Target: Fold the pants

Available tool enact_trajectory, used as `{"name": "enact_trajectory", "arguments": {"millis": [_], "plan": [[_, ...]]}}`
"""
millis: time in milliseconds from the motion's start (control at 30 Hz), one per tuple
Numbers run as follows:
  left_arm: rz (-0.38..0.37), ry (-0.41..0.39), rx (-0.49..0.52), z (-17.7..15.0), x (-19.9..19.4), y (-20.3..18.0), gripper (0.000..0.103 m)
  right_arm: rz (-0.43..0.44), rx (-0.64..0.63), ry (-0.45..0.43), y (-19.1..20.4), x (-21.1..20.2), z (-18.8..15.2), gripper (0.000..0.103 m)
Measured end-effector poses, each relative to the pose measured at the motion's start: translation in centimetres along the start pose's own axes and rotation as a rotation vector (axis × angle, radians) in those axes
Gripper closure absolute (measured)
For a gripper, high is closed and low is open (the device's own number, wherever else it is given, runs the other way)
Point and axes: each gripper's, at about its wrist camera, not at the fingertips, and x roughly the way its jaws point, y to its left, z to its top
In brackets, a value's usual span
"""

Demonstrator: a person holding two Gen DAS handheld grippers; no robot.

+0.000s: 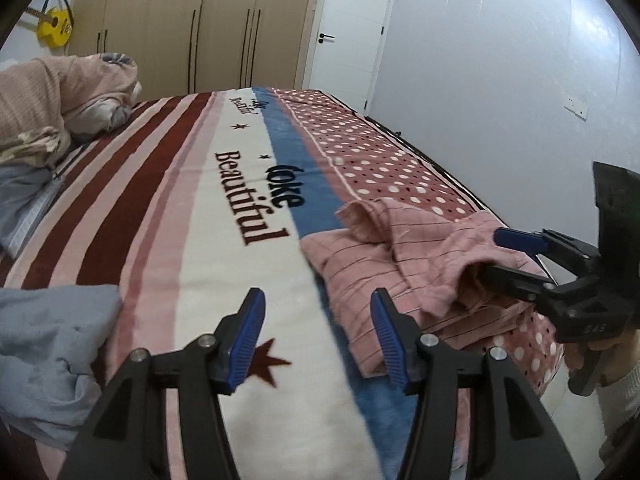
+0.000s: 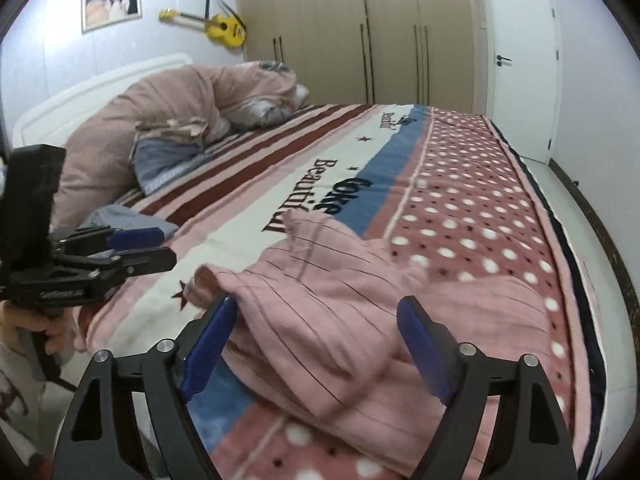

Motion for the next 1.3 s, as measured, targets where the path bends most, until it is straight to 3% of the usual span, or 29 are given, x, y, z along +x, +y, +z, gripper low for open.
{"name": "enact_trajectory", "arguments": {"millis": [200, 333, 400, 500, 833, 1000, 1033, 1100, 1133, 1267, 1300], "plan": [[0.000, -0.009, -0.041, -0.6, 0.3, 1.9, 0.053, -0.012, -0.054, 0.088, 2.7, 4.1, 1.0, 0.020], [-0.007, -0.008, -0.052, -0.9, 0.4, 2.3, 0.052, -0.132, -0.085, 0.146, 2.7, 5.7, 0.3, 0.029], [-0.012, -0.007, -0.052, -0.9, 0.5, 2.3, 0.052, -0.205, -0.111, 0.139, 2.4, 5.6, -0.4, 0.062], [-0.022, -0.007, -0.050, -0.8, 0.6, 2.0, 0.052, -0.266, -0.108, 0.133, 1.5, 4.8, -1.0, 0.094], [-0.078, 0.014, 0.011, -0.1, 1.8, -1.9, 0.052, -0.230, 0.380, -0.120, -7.7, -4.8, -3.9, 0.095], [-0.098, 0.040, 0.043, 0.2, 3.1, -4.1, 0.052, -0.225, 0.470, -0.114, -10.5, -7.3, -6.7, 0.091], [-0.098, 0.044, 0.047, 0.3, 3.3, -4.3, 0.052, -0.216, 0.480, -0.114, -11.0, -7.7, -7.1, 0.089], [-0.093, 0.048, 0.052, 0.4, 3.5, -4.7, 0.052, -0.212, 0.470, -0.129, -11.5, -8.4, -7.1, 0.063], [-0.090, 0.048, 0.052, 0.5, 3.6, -4.8, 0.052, -0.212, 0.463, -0.136, -11.7, -8.6, -6.9, 0.058], [-0.082, 0.042, 0.050, 0.9, 3.6, -4.8, 0.052, -0.216, 0.439, -0.183, -12.9, -9.6, -5.0, 0.054], [-0.079, 0.038, 0.048, 0.9, 3.6, -4.8, 0.052, -0.228, 0.431, -0.194, -13.0, -9.8, -4.5, 0.050]]}}
